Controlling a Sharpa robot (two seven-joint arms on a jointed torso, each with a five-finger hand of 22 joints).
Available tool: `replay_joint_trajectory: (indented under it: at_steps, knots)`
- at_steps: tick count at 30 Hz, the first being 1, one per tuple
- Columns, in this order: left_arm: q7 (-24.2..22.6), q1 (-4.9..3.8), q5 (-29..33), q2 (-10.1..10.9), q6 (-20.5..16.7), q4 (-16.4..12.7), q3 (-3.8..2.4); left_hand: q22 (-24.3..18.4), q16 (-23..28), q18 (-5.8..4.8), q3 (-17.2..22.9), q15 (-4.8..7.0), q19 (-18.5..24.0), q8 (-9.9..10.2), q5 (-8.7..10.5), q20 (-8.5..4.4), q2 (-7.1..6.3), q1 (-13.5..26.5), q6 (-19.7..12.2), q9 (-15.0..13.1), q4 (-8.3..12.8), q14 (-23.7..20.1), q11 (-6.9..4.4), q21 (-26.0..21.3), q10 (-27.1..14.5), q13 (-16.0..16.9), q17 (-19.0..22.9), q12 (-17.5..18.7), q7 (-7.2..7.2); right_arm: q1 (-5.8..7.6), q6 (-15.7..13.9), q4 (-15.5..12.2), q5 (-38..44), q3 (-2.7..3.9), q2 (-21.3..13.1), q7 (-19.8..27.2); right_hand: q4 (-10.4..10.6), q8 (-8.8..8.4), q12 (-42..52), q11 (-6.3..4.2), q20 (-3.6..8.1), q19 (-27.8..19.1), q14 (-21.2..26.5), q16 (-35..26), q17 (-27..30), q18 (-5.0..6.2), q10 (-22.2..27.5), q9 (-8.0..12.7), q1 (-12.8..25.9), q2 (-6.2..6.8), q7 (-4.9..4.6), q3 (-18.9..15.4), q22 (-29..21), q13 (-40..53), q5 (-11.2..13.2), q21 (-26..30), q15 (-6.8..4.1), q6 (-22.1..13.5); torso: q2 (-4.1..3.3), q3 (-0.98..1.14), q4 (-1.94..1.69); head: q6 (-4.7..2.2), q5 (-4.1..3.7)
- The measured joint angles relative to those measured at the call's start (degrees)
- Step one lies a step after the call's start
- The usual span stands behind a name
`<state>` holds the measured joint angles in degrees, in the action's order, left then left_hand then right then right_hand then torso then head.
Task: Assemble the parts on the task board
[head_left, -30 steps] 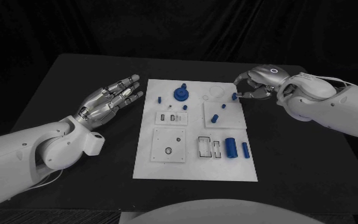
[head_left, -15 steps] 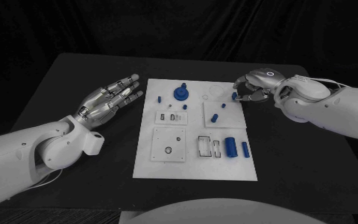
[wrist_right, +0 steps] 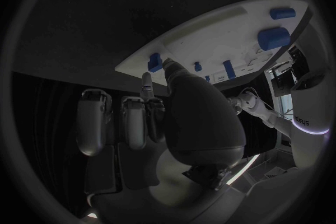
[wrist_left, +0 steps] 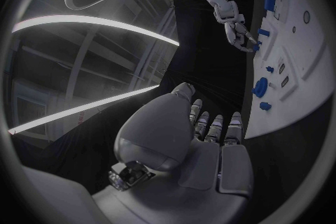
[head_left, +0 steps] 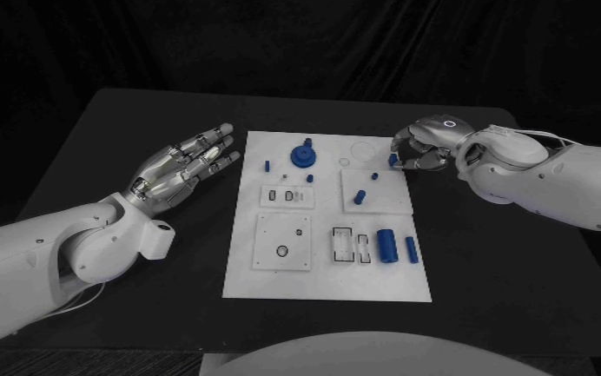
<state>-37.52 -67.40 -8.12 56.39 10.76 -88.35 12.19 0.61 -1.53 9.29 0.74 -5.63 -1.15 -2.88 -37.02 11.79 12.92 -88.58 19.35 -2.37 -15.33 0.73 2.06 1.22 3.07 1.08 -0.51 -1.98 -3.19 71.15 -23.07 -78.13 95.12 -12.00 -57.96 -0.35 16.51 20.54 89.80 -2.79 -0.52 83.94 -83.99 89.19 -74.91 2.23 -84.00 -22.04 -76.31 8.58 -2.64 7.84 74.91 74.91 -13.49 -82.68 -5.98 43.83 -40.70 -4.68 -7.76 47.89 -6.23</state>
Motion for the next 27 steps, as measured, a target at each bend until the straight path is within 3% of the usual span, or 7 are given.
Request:
replay_joint_trajectory:
  at_steps: [3, 15, 20, 27]
  knots:
    - [0.00, 0.00, 0.00, 0.00, 0.02, 0.01, 0.00, 0.00, 0.00, 0.00, 0.00, 0.00, 0.00, 0.00, 0.00, 0.00, 0.00, 0.00, 0.00, 0.00, 0.00, 0.00, 0.00, 0.00, 0.00, 0.00, 0.00, 0.00, 0.00, -0.05, 0.11, 0.27, 0.00, 0.00, 0.25, -0.09, 0.00, 0.71, 0.00, 0.00, 0.00, 0.00, 0.00, 0.00, 0.00, 0.00, 0.00, -0.52, 0.00, 0.00, 0.00, 0.00, 0.00, 0.00, -0.26, 0.15, 0.00, 0.00, 0.00, 0.00, 0.01, 0.04, 0.07]
    - [0.06, 0.00, 0.00, 0.01, 0.12, 0.01, 0.00, 0.00, 0.00, 0.00, 0.16, 0.00, 0.00, 0.00, 0.00, 0.00, 0.00, 0.00, -0.20, 0.00, 0.16, 0.00, 0.00, 0.00, 0.00, 0.00, 0.00, 0.00, -0.20, -0.34, 0.70, 1.41, -0.01, 0.01, 1.16, -0.44, -0.16, 3.90, 0.00, 0.00, 0.00, 0.00, 0.00, 0.00, 0.00, 0.00, 0.00, -2.78, -0.82, -0.81, 0.21, 0.16, 0.00, 0.00, -5.96, 0.36, 0.00, -1.25, 0.01, 0.00, -0.01, 0.09, 0.09]
    - [0.09, 0.00, 0.00, 0.03, 0.16, 0.00, 0.00, 0.00, 0.00, 0.00, 0.16, 0.00, 0.00, 0.00, 0.00, 0.00, 0.00, 0.00, -0.20, 0.00, 0.16, 0.00, 0.00, 0.00, 0.00, 0.00, 0.00, 0.00, -0.20, -0.51, 1.00, 1.73, -0.01, 0.01, 1.36, -0.56, -0.32, 4.59, 0.00, 0.00, 0.00, 0.00, 0.00, 0.00, 0.00, 0.00, 0.00, -3.18, -0.90, -0.90, 0.21, 0.32, 0.04, -0.01, -8.15, 0.36, 0.00, -1.25, 0.02, 0.00, -0.01, 0.09, 0.18]
    - [0.12, 0.01, 0.00, 0.03, 0.22, -0.01, 0.00, 0.00, 0.00, 0.00, 0.16, 0.00, 0.00, 0.00, 0.00, 0.00, 0.00, 0.00, -0.20, 0.00, 0.16, 0.00, 0.00, 0.00, 0.00, 0.00, 0.00, 0.00, -0.20, -0.69, 1.38, 2.09, -0.02, 0.01, 1.68, -0.66, -0.32, 4.88, 0.00, 0.00, 0.00, 0.00, 0.00, 0.00, 0.00, 0.00, 0.00, -3.28, -0.90, -0.90, 0.21, 0.32, 0.04, 0.01, -8.90, 0.36, 0.00, -1.25, 0.04, 0.00, -0.02, 0.14, 0.19]
